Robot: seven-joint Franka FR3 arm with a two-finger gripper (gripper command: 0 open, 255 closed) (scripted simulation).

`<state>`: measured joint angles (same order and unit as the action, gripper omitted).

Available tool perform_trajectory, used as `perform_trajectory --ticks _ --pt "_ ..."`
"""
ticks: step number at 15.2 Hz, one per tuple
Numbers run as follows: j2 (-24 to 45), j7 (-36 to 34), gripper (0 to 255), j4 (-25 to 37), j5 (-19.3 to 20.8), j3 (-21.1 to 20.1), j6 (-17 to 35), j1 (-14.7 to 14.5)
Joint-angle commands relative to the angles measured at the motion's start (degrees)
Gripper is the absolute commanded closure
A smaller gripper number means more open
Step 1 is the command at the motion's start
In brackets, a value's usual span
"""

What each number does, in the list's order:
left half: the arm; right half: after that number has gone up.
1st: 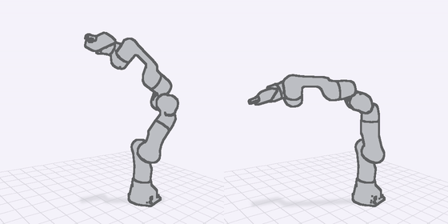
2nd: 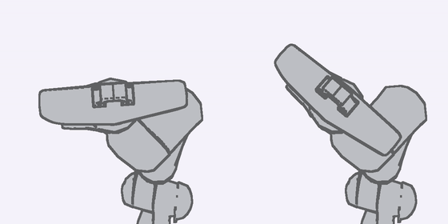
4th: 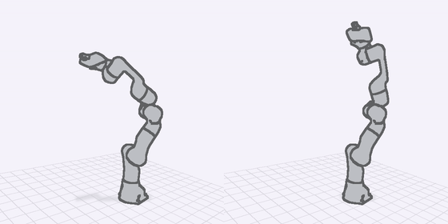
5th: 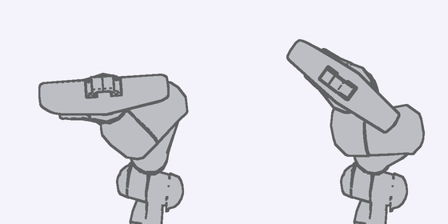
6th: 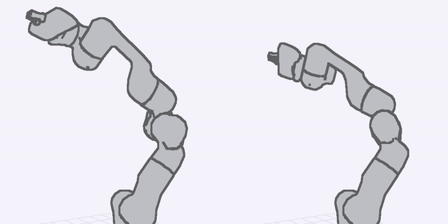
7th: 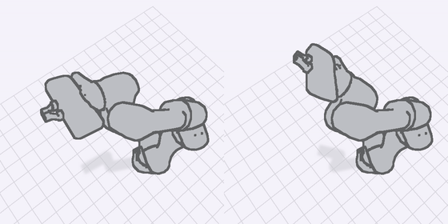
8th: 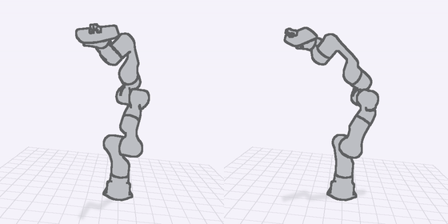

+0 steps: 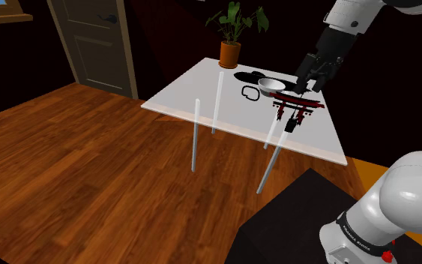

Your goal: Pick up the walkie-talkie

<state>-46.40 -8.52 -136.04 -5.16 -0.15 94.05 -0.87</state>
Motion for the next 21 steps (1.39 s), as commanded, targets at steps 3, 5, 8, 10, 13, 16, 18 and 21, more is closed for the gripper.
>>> perform_trajectory --ticks 3,5,8,10,13,16,18,21 --pt "-0.1 3.6 0 -2.2 1.5 2.4 2.0 0.4" --pt "0.3 7.2 0 -4.1 3.0 4.9 4.2 0.9" --pt "1.6 12.6 0 -6.4 5.2 8.8 7.6 1.6" --pt "3.0 16.2 0 -7.4 6.6 11.4 10.0 2.0" --pt "6.0 21.7 0 -8.3 8.4 15.4 13.8 2.6" --pt "9.9 27.3 0 -8.4 9.8 19.5 17.8 2.7" --pt "13.0 31.0 0 -8.0 10.4 22.4 20.4 2.6" --pt "18.3 37.0 0 -6.7 10.4 26.6 24.3 2.0"
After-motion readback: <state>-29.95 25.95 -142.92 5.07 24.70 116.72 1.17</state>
